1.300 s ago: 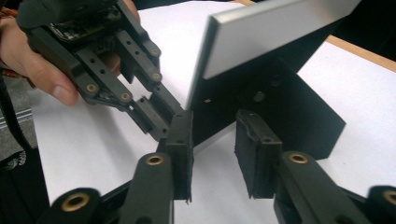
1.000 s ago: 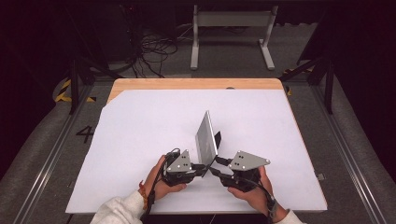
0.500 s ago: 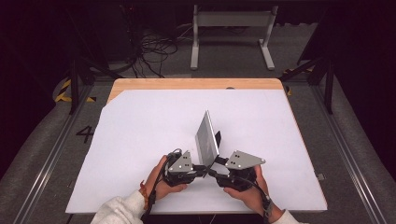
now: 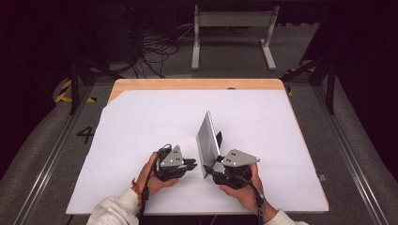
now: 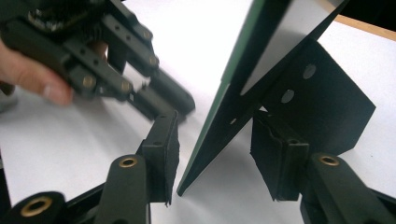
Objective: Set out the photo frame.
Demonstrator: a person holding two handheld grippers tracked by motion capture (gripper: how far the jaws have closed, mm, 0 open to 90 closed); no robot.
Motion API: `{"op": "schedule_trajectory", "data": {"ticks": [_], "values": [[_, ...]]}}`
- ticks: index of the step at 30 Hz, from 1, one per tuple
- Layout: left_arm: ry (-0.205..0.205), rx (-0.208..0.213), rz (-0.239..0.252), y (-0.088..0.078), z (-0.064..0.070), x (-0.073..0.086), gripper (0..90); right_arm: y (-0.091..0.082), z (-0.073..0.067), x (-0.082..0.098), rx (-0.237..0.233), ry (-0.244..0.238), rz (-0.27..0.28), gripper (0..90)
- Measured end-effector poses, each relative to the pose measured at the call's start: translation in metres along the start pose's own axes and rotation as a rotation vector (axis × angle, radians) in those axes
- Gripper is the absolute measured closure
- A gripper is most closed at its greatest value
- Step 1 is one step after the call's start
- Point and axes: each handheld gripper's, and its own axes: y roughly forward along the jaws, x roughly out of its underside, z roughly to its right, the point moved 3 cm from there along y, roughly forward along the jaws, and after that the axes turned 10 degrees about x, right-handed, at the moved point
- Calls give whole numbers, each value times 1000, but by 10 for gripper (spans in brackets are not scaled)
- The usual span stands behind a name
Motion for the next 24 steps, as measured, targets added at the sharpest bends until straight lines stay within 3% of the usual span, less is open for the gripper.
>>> {"op": "schedule_trajectory", "data": {"ticks": [5, 24], "values": [[-17, -37, 7, -11, -8, 4, 790, 2, 2, 1, 13, 0, -8, 535], [-44, -76, 6, -17, -21, 8, 692, 2, 6, 3, -31, -12, -20, 630]]}}
